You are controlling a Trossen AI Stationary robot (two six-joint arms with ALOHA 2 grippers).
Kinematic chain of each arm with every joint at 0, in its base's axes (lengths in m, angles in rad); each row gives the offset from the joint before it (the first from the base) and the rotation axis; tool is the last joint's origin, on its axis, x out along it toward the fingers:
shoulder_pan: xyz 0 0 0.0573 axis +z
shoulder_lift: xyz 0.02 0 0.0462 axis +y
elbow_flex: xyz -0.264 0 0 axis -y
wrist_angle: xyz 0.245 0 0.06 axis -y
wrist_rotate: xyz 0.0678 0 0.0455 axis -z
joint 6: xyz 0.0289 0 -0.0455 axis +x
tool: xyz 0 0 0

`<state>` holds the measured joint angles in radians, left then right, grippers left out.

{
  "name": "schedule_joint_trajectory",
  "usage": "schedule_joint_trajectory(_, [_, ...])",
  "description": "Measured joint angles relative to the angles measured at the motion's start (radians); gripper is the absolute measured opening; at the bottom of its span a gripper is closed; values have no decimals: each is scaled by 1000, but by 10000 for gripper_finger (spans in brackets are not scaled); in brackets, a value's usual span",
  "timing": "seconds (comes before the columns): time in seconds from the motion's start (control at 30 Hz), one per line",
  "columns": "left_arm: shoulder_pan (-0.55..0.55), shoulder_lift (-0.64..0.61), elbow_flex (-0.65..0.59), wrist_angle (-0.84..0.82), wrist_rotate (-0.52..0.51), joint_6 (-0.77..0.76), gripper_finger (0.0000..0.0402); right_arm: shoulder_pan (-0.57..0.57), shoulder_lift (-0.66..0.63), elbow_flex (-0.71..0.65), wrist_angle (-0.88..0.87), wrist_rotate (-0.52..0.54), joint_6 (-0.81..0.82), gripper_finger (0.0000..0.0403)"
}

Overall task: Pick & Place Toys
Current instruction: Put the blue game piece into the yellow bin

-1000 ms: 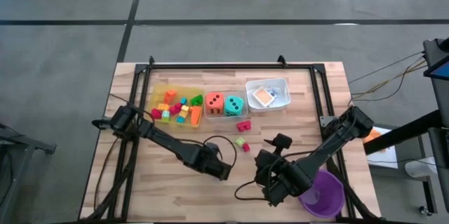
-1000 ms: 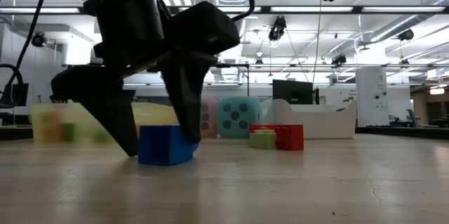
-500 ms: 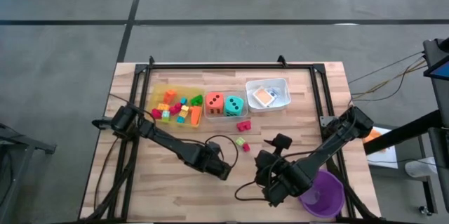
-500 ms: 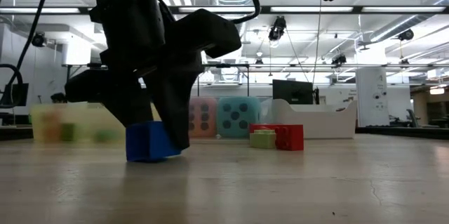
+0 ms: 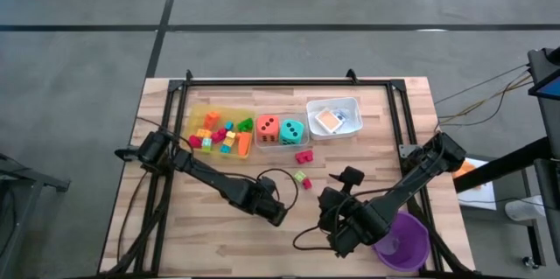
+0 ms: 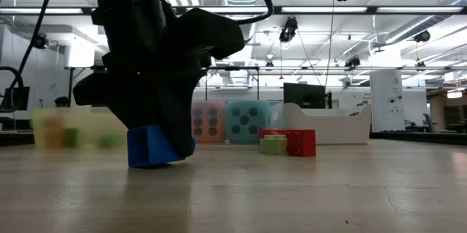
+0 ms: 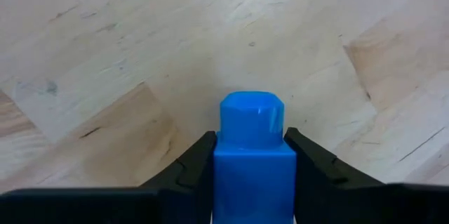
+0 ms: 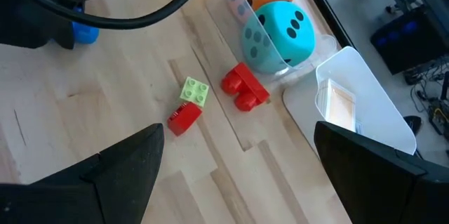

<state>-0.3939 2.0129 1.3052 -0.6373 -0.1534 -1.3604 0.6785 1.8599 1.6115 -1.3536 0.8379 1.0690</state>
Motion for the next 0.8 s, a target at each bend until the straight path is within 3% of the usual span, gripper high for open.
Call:
schedule_joint_trajectory(0.3, [8, -14, -3, -8, -74, 80, 125, 0, 0, 0, 0, 0, -26, 365])
schedule_joint_trajectory(0.8, [14, -204, -3, -64, -198, 165, 125, 0, 0, 0, 4, 0, -29, 365])
